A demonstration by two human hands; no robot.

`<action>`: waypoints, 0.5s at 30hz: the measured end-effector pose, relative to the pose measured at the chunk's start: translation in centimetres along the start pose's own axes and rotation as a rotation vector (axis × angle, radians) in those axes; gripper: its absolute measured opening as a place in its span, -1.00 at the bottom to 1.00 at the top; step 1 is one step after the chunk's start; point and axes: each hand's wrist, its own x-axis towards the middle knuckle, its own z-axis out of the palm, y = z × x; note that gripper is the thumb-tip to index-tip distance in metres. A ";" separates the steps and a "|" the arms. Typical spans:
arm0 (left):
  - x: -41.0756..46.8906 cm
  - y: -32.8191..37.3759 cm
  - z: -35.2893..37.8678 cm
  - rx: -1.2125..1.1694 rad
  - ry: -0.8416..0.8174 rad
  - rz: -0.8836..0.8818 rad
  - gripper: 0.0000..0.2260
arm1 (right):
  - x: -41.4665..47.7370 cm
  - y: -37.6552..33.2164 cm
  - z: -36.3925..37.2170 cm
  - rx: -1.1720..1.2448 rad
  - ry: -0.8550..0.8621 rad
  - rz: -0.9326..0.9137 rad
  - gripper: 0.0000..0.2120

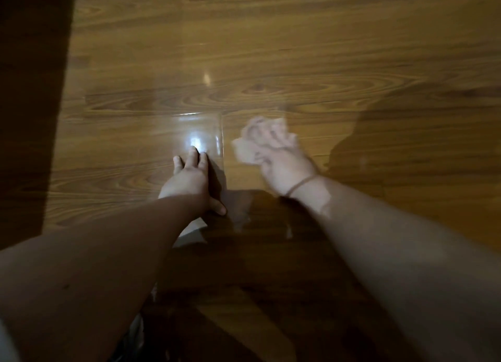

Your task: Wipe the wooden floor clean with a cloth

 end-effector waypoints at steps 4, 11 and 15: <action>-0.6 0.1 0.1 0.038 -0.002 0.029 0.21 | -6.2 11.1 -5.2 -0.100 0.133 0.622 -0.66; -1.9 0.1 0.5 0.147 -0.013 0.087 0.08 | -11.0 5.7 -0.1 -0.030 0.138 0.780 -0.47; -3.7 -0.4 2.4 0.157 -0.042 0.117 0.06 | -13.1 -2.2 3.6 -0.001 -0.124 0.051 -0.42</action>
